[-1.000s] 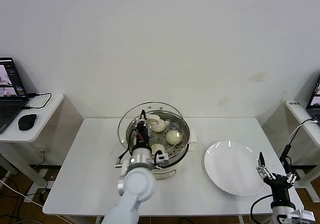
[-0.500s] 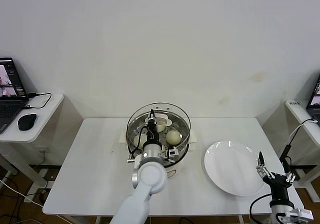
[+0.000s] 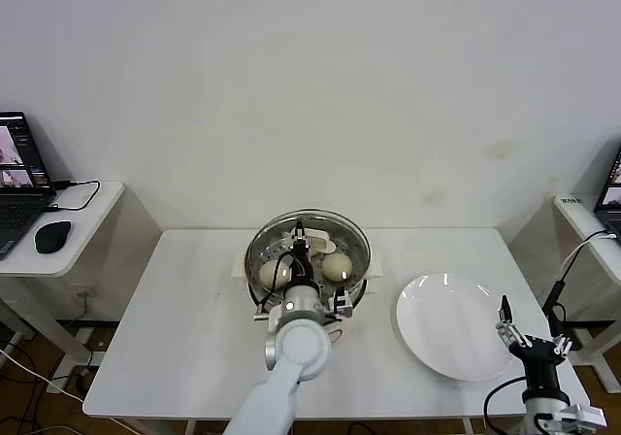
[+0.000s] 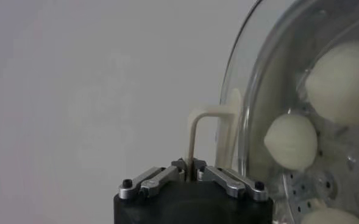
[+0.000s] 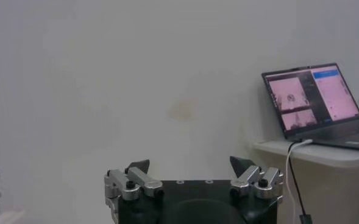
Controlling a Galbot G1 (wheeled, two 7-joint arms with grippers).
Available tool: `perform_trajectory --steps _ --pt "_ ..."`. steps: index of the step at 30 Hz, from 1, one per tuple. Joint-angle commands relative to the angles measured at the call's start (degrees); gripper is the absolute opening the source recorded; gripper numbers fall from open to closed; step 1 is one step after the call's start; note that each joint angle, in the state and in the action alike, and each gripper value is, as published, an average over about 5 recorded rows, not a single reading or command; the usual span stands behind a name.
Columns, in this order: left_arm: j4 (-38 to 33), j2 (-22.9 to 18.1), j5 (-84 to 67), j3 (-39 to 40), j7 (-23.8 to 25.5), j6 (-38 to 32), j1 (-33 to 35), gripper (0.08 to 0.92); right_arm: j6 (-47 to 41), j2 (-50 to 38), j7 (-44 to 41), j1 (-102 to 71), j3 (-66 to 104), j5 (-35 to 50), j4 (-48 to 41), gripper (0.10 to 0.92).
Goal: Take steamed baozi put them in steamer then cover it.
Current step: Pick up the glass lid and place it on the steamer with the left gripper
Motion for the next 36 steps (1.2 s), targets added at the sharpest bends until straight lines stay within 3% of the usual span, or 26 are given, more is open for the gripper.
perform_trajectory --steps 1,36 --pt "0.51 -0.38 1.0 0.16 0.65 0.13 -0.01 0.144 0.04 0.06 -0.03 0.11 0.0 0.02 -0.16 0.822" --pt "0.25 -0.37 -0.11 -0.75 0.78 -0.27 0.96 0.144 0.3 0.11 -0.2 0.02 0.12 -0.07 -0.44 0.823"
